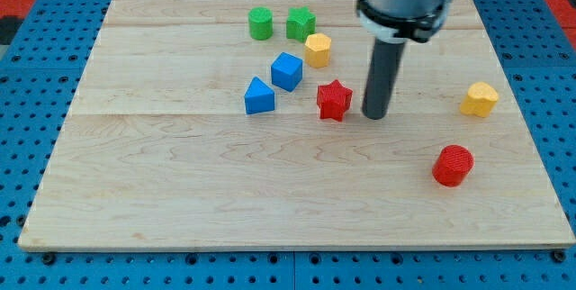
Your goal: Move red circle right to the red star
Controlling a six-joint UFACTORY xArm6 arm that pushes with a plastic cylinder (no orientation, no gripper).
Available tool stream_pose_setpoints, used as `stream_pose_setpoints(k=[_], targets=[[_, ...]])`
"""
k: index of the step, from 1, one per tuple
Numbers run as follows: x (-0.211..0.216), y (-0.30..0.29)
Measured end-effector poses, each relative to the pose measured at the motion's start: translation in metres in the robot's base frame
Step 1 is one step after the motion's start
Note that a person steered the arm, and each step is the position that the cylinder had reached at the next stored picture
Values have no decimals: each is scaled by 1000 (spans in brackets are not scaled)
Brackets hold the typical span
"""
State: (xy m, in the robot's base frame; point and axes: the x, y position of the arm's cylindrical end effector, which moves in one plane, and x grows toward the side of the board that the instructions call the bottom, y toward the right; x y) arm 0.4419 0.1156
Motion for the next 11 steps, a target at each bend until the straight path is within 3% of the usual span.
stream_pose_setpoints(k=[1,3,4,5,8,9,11], targets=[[-11,3],[104,-44],[149,36],[145,99],[27,61],[79,61],[50,91]])
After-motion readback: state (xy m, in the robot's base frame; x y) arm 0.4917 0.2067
